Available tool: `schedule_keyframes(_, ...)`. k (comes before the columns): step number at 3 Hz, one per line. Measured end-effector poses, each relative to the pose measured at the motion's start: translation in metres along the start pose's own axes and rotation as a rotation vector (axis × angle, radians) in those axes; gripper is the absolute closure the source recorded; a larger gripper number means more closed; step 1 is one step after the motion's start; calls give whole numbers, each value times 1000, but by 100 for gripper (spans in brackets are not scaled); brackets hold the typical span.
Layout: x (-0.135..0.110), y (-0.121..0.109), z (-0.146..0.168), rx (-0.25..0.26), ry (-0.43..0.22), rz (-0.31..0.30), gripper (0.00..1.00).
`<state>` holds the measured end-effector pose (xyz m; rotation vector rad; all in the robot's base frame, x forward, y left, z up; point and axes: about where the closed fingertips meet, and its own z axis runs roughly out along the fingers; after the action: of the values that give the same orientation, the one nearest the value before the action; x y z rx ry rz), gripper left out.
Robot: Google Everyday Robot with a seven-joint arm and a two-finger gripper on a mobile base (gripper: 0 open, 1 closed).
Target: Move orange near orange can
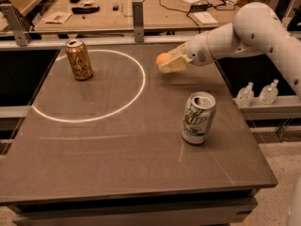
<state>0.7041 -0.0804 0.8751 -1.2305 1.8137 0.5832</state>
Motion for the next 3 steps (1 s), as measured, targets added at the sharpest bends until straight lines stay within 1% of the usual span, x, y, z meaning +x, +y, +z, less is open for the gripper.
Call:
schedule_keyframes(1,-19,15,15,-33,-59,-40,100)
schedule_keyframes(2,-22,17,17,-37,-64,-46,100)
schedule_keyframes(3,-20,21,26,-60,-79,-19,100)
